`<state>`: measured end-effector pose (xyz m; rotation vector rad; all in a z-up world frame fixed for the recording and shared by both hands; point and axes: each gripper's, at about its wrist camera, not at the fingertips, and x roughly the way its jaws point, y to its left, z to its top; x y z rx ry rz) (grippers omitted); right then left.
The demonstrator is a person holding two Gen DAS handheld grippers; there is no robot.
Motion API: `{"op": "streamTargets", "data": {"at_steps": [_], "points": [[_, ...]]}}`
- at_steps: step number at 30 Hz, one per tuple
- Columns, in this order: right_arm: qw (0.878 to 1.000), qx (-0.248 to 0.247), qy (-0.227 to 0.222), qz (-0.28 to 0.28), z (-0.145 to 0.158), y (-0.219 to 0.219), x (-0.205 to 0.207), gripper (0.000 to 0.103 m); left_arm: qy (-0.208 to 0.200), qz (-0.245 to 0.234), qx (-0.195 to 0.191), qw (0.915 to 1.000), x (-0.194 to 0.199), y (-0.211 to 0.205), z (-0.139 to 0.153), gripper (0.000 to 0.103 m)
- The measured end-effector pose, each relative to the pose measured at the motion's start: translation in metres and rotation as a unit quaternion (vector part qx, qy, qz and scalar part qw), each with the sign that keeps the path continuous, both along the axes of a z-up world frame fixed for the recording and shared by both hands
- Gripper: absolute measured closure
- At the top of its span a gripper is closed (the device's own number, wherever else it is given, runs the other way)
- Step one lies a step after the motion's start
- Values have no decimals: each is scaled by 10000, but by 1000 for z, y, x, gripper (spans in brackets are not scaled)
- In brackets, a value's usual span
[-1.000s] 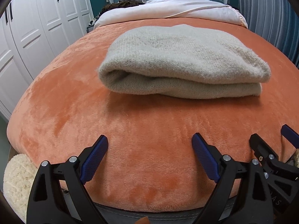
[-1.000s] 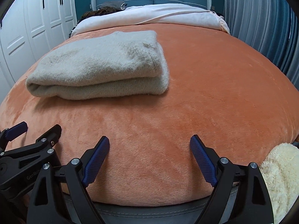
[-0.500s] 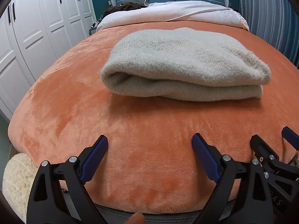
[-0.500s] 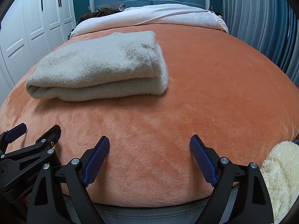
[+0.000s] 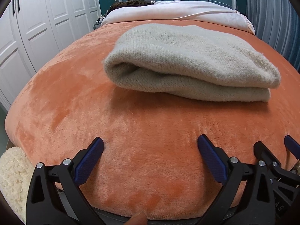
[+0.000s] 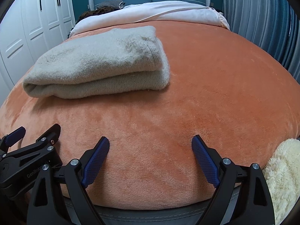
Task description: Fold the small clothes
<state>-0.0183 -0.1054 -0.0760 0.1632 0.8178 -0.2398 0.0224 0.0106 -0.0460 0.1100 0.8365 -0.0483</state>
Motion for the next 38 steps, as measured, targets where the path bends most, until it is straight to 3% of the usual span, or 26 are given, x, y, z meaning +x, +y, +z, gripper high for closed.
{"op": "streamTargets", "data": {"at_steps": [38], "points": [[10000, 13, 63, -20, -2, 1, 4, 11, 52, 5, -110, 9999, 6, 9, -5, 5]]}}
